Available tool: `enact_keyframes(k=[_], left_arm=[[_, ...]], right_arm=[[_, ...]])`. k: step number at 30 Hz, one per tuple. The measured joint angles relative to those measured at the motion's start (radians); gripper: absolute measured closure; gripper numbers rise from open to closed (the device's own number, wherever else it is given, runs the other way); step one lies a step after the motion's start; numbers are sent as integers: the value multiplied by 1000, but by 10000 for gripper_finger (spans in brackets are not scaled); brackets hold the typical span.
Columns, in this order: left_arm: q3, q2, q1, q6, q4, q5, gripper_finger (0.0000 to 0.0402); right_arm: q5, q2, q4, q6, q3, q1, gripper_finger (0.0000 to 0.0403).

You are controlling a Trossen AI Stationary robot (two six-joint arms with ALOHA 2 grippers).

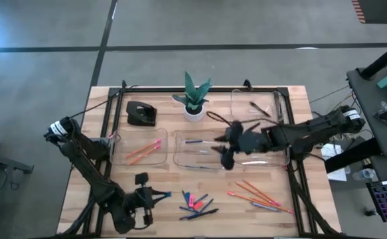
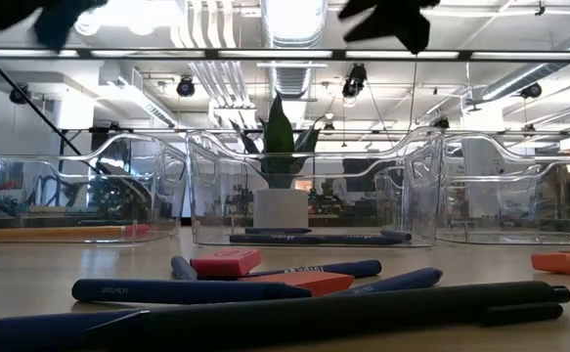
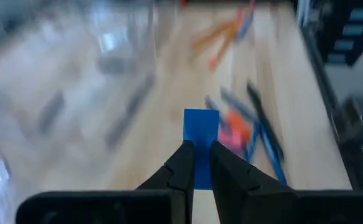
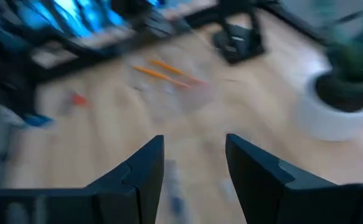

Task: Sort crayons/erasers/pens/pencils in bins
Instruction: Put the blue eraser into the middle right transparent bin

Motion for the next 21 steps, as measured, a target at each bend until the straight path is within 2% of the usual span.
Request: enact_keyframes(k=[3,8,12,21], left_arm=[[-4,2,14,216,132,-91,378],[-4,2,64,430,280,-121,378],[-4,2,110,451,313,-121,378],[-8,2,145,398,314,-118,378]], right_arm=[[-1,0,101,106,-29,63,241],[-2,3,194,273,-64,135,241],[0,50,220,352,-65,171,241],[-6,209,418,446,-61,180,241]])
